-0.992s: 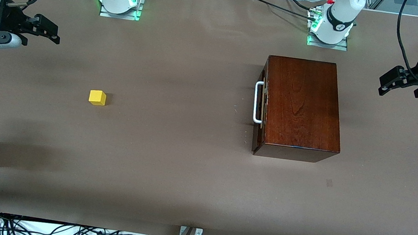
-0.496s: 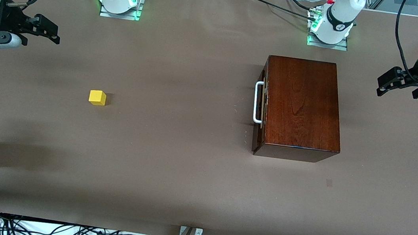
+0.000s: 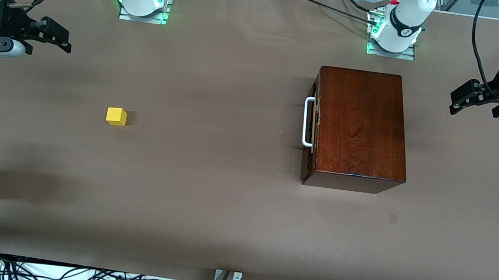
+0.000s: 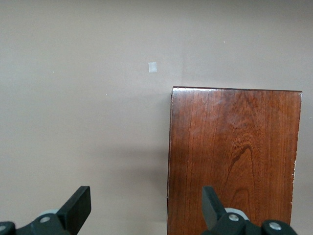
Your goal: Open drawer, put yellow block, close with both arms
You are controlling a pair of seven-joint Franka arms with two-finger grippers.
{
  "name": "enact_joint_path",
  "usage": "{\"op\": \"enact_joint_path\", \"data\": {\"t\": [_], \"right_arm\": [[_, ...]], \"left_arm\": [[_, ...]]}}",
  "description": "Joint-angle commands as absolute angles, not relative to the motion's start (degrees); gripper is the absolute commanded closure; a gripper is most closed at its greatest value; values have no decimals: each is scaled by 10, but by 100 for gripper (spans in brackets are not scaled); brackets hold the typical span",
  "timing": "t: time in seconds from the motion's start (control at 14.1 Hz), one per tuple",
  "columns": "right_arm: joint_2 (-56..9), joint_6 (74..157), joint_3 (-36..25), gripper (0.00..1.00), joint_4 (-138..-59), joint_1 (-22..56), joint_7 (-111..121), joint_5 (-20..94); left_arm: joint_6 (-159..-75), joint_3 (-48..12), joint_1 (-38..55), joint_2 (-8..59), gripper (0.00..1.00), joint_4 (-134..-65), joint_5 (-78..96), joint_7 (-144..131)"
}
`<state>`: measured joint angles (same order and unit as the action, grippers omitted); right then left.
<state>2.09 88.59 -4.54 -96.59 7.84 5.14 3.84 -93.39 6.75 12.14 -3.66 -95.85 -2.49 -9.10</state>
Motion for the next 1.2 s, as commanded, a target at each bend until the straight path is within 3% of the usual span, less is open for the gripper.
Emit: {"op": "enact_joint_path", "data": {"t": [0.0, 0.78, 1.13], "right_arm": [[25, 888, -43, 0, -963, 78, 53, 32], [2, 904, -43, 0, -963, 82, 19, 9], [-6, 904, -46, 0, -948, 81, 16, 9]], "left_arm": [[-933, 67, 124, -33, 0, -948, -35, -84], [-935, 64, 128, -25, 0, -946, -30, -86], [-934, 19, 132, 19, 0, -898, -22, -111]]}}
